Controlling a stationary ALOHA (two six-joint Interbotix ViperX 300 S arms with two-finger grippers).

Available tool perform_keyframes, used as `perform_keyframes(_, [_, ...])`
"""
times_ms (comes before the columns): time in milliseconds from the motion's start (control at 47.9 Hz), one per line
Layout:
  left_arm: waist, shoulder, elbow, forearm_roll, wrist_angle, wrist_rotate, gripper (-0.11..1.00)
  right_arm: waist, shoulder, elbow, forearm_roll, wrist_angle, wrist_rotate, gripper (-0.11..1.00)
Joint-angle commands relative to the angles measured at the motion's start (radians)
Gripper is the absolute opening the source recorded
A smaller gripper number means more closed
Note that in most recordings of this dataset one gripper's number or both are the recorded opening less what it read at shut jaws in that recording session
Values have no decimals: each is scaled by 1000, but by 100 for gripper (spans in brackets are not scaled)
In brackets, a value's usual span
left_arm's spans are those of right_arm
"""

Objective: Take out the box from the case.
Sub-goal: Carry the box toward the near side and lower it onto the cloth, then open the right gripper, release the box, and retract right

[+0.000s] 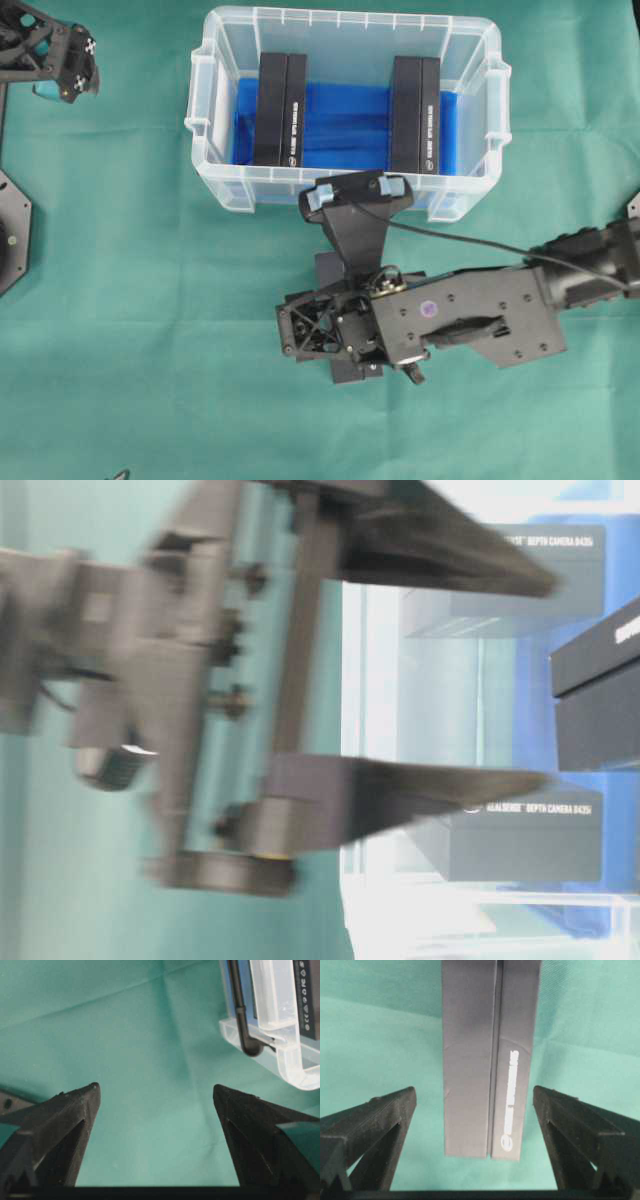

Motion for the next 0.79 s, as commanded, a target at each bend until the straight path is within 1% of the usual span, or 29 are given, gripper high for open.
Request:
perform_keyframes(0, [0,-9,-11,2,-3,-2,93,-5,-55,-69,-12,55,-3,94])
perform_keyframes(125, [0,-9,-11,0,-3,0,93,-3,-61,-137,-29,121,-6,94])
perform_keyframes(271, [0,-9,-11,0,-3,0,93,-5,-63,-219,-34,195,-6,94])
perform_keyframes(375, [0,-11,-11,0,-3,0,93,-5,-61,-256,-34,221,-6,94])
perform_keyframes(584, [0,-12,-9,-2,-2,0,93,-8,-61,-275,-41,235,-18,93])
perform_keyframes(772, [0,-12,-9,0,-2,-2,93,-5,-71,-272,-38,279,-64,93])
